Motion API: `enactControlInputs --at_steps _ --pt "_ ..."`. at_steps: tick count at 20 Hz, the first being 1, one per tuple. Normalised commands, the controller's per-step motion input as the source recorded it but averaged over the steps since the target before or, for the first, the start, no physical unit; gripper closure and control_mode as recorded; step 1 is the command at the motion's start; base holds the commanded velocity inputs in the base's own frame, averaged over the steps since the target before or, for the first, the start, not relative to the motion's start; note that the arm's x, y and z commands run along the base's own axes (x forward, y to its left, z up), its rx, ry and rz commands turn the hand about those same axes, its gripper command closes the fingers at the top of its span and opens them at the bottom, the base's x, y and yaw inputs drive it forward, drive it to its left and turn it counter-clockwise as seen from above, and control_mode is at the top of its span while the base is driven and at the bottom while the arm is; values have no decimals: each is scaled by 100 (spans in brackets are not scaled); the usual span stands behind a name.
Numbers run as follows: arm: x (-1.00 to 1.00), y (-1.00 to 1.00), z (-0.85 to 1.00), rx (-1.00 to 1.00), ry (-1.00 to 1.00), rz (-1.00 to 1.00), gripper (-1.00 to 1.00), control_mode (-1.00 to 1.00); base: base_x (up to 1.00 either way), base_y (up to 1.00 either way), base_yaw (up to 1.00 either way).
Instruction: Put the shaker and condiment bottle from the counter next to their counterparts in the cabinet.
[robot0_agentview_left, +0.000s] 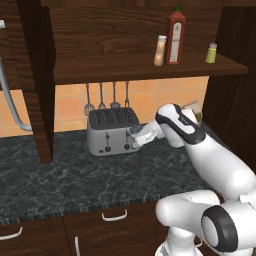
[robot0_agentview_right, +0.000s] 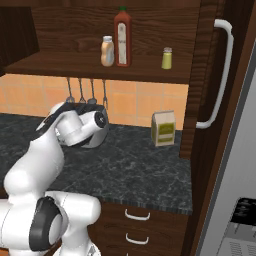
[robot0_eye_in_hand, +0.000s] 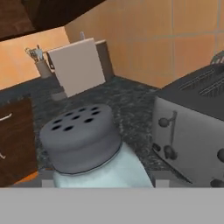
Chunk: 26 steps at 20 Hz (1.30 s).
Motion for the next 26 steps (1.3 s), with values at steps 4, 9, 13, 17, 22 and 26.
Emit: enactControlInputs --at_steps 4,9,13,17,22,26 --pt "10 -35 70 10 11 -38 100 -100 0 0 0" --pt "25 -39 77 9 12 -40 100 -100 0 0 0" --pt "30 -13 80 1 13 -42 100 -100 0 0 0" --pt "18 -21 75 1 8 -41 100 -100 0 0 0" --pt "14 -25 69 0 2 -43 100 -100 0 0 0" --pt "14 -48 57 1 0 -43 100 -100 0 0 0"
